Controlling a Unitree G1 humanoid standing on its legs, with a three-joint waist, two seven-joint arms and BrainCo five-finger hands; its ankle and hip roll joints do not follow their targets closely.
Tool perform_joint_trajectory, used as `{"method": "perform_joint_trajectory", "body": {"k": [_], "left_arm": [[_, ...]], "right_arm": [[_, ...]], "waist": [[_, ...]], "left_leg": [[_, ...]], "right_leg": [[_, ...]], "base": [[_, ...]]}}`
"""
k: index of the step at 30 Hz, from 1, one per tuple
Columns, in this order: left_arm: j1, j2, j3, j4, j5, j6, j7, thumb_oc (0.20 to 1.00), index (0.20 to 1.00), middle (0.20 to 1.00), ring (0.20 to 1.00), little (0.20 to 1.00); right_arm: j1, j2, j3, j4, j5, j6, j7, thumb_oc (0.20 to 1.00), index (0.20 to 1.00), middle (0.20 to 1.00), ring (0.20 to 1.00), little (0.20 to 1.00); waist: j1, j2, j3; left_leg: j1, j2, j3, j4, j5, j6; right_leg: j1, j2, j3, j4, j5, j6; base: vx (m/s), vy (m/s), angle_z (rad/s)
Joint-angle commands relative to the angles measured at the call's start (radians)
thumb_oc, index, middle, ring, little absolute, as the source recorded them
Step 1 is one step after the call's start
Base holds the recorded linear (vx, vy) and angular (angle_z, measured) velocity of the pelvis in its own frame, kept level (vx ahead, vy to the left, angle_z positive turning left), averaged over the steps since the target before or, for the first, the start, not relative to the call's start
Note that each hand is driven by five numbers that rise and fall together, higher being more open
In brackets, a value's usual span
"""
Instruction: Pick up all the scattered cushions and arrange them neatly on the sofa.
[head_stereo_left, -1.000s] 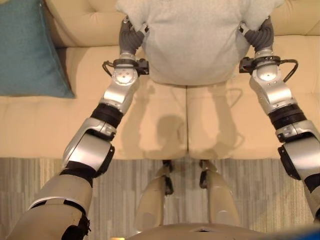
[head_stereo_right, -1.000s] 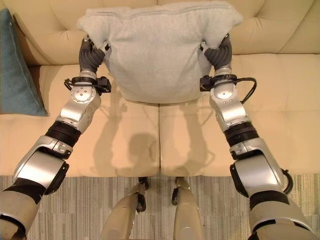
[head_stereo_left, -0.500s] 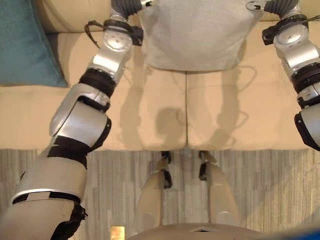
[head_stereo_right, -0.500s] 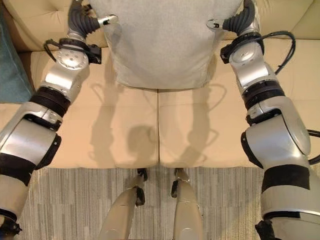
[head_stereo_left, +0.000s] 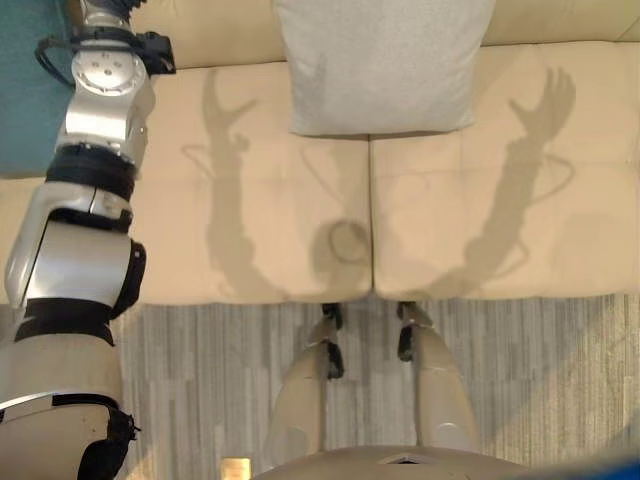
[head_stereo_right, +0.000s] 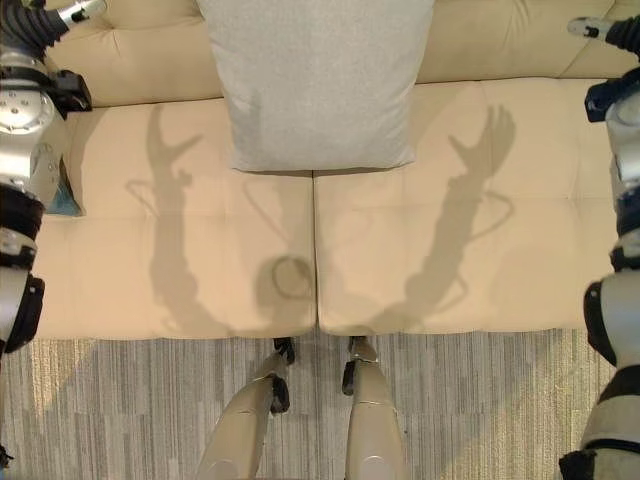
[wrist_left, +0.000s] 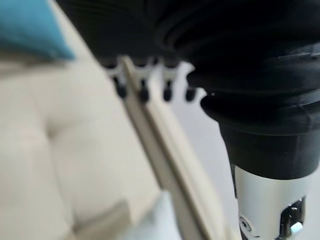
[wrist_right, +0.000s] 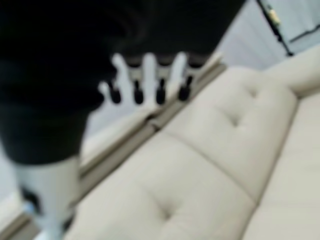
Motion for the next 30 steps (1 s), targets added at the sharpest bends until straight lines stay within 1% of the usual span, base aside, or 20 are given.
{"method": "perform_joint_trajectory", "body": {"k": [1,3,5,6,7,9,10,11,13,15,16,17,18,19,21,25,27,28,29,30], "left_arm": [[0.303,-0.056,0.126,-0.152,-0.038,-0.109,-0.044,1.0,1.0,1.0,1.0,1.0],[0.464,-0.125,0.191,-0.265,-0.026,-0.115,-0.059,1.0,1.0,1.0,1.0,1.0],[0.604,-0.184,0.246,-0.362,0.001,-0.113,-0.085,1.0,1.0,1.0,1.0,1.0],[0.791,-0.278,0.302,-0.459,0.05,-0.109,-0.125,1.0,1.0,1.0,1.0,1.0],[0.899,-0.337,0.333,-0.473,0.064,-0.098,-0.151,1.0,1.0,1.0,1.0,1.0],[0.949,-0.363,0.343,-0.475,0.064,-0.088,-0.167,1.0,1.0,1.0,1.0,1.0],[1.032,-0.386,0.345,-0.436,0.108,-0.07,-0.197,1.0,1.0,1.0,1.0,1.0],[1.034,-0.385,0.344,-0.437,0.108,-0.07,-0.197,1.0,1.0,1.0,1.0,1.0],[1.148,-0.419,0.328,-0.318,0.182,-0.032,-0.237,1.0,1.0,1.0,1.0,1.0],[1.173,-0.423,0.317,-0.273,0.217,-0.021,-0.24,1.0,1.0,1.0,1.0,1.0],[1.197,-0.428,0.31,-0.215,0.267,-0.01,-0.24,1.0,1.0,1.0,1.0,1.0],[1.219,-0.438,0.29,-0.086,0.356,0.009,-0.227,1.0,1.0,1.0,1.0,1.0],[1.23,-0.458,0.287,-0.006,0.371,0.024,-0.231,1.0,1.0,1.0,1.0,1.0],[1.229,-0.458,0.287,-0.005,0.371,0.024,-0.231,1.0,1.0,1.0,1.0,1.0],[1.225,-0.512,0.244,0.34,0.492,0.06,-0.209,1.0,1.0,1.0,1.0,1.0],[1.22,-0.518,0.222,0.414,0.514,0.063,-0.2,1.0,1.0,1.0,1.0,1.0],[1.203,-0.512,0.208,0.405,0.511,0.067,-0.196,1.0,1.0,1.0,1.0,1.0],[1.186,-0.511,0.194,0.394,0.503,0.067,-0.193,1.0,1.0,1.0,1.0,1.0],[1.17,-0.517,0.181,0.397,0.51,0.067,-0.193,1.0,1.0,1.0,1.0,1.0],[1.164,-0.521,0.174,0.408,0.514,0.066,-0.196,1.0,1.0,1.0,1.0,1.0]], "right_arm": [[0.37,0.109,-0.215,-0.146,0.037,-0.118,0.031,1.0,1.0,1.0,1.0,1.0],[0.535,0.185,-0.338,-0.251,0.059,-0.149,0.054,1.0,1.0,1.0,1.0,1.0],[0.663,0.251,-0.414,-0.352,0.046,-0.166,0.081,1.0,1.0,1.0,1.0,1.0],[0.821,0.348,-0.501,-0.464,0.001,-0.18,0.121,1.0,1.0,1.0,1.0,1.0],[0.91,0.42,-0.528,-0.494,-0.026,-0.182,0.146,1.0,1.0,1.0,1.0,1.0],[0.952,0.442,-0.534,-0.506,-0.054,-0.178,0.155,1.0,1.0,1.0,1.0,1.0],[1.024,0.501,-0.533,-0.489,-0.08,-0.17,0.185,1.0,1.0,1.0,1.0,1.0],[1.026,0.502,-0.533,-0.49,-0.08,-0.169,0.185,1.0,1.0,1.0,1.0,1.0],[1.123,0.542,-0.509,-0.425,-0.157,-0.151,0.22,1.0,1.0,1.0,1.0,1.0],[1.146,0.547,-0.487,-0.398,-0.179,-0.146,0.229,1.0,1.0,1.0,1.0,1.0],[1.171,0.556,-0.469,-0.355,-0.212,-0.139,0.23,1.0,1.0,1.0,1.0,1.0],[1.201,0.573,-0.425,-0.27,-0.257,-0.129,0.241,1.0,1.0,1.0,1.0,1.0],[1.215,0.586,-0.404,-0.224,-0.275,-0.125,0.243,1.0,1.0,1.0,1.0,1.0],[1.214,0.586,-0.404,-0.223,-0.275,-0.125,0.243,1.0,1.0,1.0,1.0,1.0],[1.259,0.662,-0.304,-0.015,-0.289,-0.109,0.254,1.0,1.0,1.0,1.0,1.0],[1.275,0.683,-0.237,0.053,-0.3,-0.103,0.261,1.0,1.0,1.0,1.0,1.0],[1.271,0.684,-0.227,0.088,-0.294,-0.097,0.253,1.0,1.0,1.0,1.0,1.0],[1.256,0.685,-0.217,0.132,-0.288,-0.087,0.248,1.0,1.0,1.0,1.0,1.0],[1.247,0.686,-0.208,0.164,-0.29,-0.081,0.249,1.0,1.0,1.0,1.0,1.0],[1.243,0.689,-0.202,0.188,-0.292,-0.079,0.252,1.0,1.0,1.0,1.0,1.0]], "waist": [[0.0,-0.053,-0.134],[-0.002,-0.051,-0.137],[0.0,-0.049,-0.144],[0.004,-0.045,-0.16],[0.007,-0.041,-0.169],[0.008,-0.04,-0.177],[0.009,-0.037,-0.182],[0.009,-0.038,-0.185],[0.01,-0.039,-0.2],[0.011,-0.04,-0.205],[0.012,-0.042,-0.209],[0.012,-0.047,-0.217],[0.012,-0.05,-0.221],[0.012,-0.05,-0.222],[0.004,-0.065,-0.243],[-0.002,-0.076,-0.231],[-0.007,-0.085,-0.215],[-0.008,-0.093,-0.194],[-0.011,-0.102,-0.184],[-0.014,-0.104,-0.185]], "left_leg": [[0.087,0.013,-0.029,0.051,-0.1,-0.084],[0.151,0.013,-0.024,0.027,-0.1,-0.083],[0.218,0.013,-0.022,-0.005,-0.097,-0.083],[0.284,0.012,-0.023,-0.031,-0.092,-0.08],[0.325,0.011,-0.022,-0.047,-0.088,-0.078],[0.338,0.011,-0.025,-0.052,-0.082,-0.077],[0.378,0.012,-0.026,-0.061,-0.087,-0.076],[0.376,0.011,-0.026,-0.064,-0.082,-0.075],[0.418,0.013,-0.024,-0.068,-0.088,-0.072],[0.437,0.014,-0.022,-0.073,-0.089,-0.072],[0.455,0.017,-0.021,-0.074,-0.093,-0.073],[0.479,0.021,-0.017,-0.078,-0.094,-0.075],[0.493,0.022,-0.015,-0.082,-0.095,-0.075],[0.49,0.022,-0.015,-0.082,-0.093,-0.074],[0.545,0.043,-0.004,-0.09,-0.094,-0.083],[0.539,0.075,-0.009,-0.066,-0.081,-0.097],[0.492,0.095,-0.017,-0.016,-0.067,-0.108],[0.451,0.1,-0.013,0.057,-0.076,-0.111],[0.459,0.081,-0.02,0.13,-0.135,-0.099],[0.467,0.067,-0.03,0.159,-0.16,-0.095]], "right_leg": [[0.225,-0.058,-0.004,-0.186,-0.002,0.132],[0.283,-0.058,-0.009,-0.19,-0.016,0.132],[0.346,-0.056,-0.019,-0.201,-0.027,0.134],[0.409,-0.053,-0.039,-0.207,-0.043,0.133],[0.448,-0.05,-0.053,-0.209,-0.051,0.132],[0.462,-0.048,-0.06,-0.209,-0.052,0.129],[0.495,-0.042,-0.065,-0.206,-0.06,0.129],[0.493,-0.043,-0.066,-0.209,-0.056,0.128],[0.53,-0.034,-0.075,-0.199,-0.066,0.127],[0.548,-0.031,-0.075,-0.2,-0.071,0.126],[0.565,-0.026,-0.078,-0.197,-0.077,0.126],[0.588,-0.019,-0.076,-0.198,-0.084,0.124],[0.602,-0.012,-0.077,-0.199,-0.09,0.121],[0.599,-0.013,-0.077,-0.2,-0.087,0.121],[0.662,0.017,-0.072,-0.213,-0.113,0.103],[0.696,0.056,-0.056,-0.236,-0.14,0.079],[0.696,0.067,-0.051,-0.243,-0.149,0.067],[0.686,0.064,-0.048,-0.235,-0.146,0.057],[0.674,0.049,-0.045,-0.225,-0.13,0.054],[0.665,0.042,-0.045,-0.218,-0.119,0.054]], "base": [[0.16,-0.021,-0.03],[0.15,-0.025,0.05],[0.18,-0.047,0.08],[0.21,-0.079,0.08],[0.17,-0.085,0.13],[0.04,-0.036,0.15],[0.01,-0.022,0.2],[0.0,-0.053,0.18],[-0.01,-0.033,0.1],[0.0,-0.015,0.0],[-0.05,-0.055,-0.02],[-0.07,-0.064,-0.04],[-0.07,-0.045,-0.06],[-0.05,-0.088,-0.06],[-0.06,-0.169,-0.03],[-0.14,-0.149,-0.01],[-0.26,-0.101,0.09],[-0.4,-0.014,0.18],[-0.37,0.042,0.26],[-0.25,0.095,0.21]]}}
